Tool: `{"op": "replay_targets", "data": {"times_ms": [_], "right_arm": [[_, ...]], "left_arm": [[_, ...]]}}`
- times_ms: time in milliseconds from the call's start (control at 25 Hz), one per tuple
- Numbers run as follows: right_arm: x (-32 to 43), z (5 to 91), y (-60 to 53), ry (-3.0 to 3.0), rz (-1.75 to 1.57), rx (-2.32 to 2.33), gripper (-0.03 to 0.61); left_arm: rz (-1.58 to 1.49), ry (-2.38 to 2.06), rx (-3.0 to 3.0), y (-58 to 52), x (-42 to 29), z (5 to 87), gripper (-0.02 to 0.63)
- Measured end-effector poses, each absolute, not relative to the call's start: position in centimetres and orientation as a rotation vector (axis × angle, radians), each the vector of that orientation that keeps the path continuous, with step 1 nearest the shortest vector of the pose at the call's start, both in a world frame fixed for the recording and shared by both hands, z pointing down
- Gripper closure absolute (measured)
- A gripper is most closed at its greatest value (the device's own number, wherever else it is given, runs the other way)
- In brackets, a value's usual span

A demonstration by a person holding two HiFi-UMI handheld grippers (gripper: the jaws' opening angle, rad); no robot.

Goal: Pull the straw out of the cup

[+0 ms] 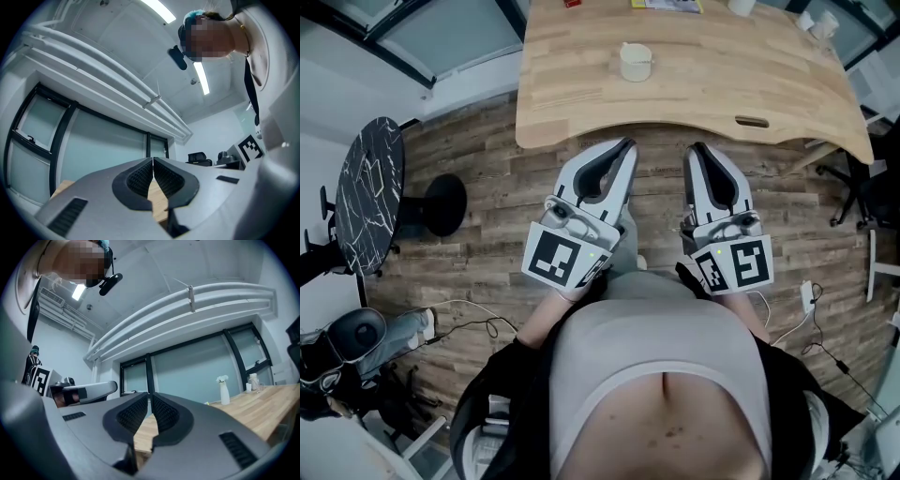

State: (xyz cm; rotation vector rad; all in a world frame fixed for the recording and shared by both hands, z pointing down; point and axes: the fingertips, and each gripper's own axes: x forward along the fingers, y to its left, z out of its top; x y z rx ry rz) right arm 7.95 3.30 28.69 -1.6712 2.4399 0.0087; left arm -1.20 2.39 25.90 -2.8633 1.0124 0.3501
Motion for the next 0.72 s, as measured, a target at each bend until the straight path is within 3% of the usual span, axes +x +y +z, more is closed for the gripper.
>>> {"op": "replay_targets", "data": {"times_ms": [720], "right_arm": [[9.5, 28.3, -13.8, 2.393, 0.051, -1.734, 0.541]], "left_arm": [[0.359, 0.884, -2.912, -15.6, 1.3, 26.3, 0.603]]}}
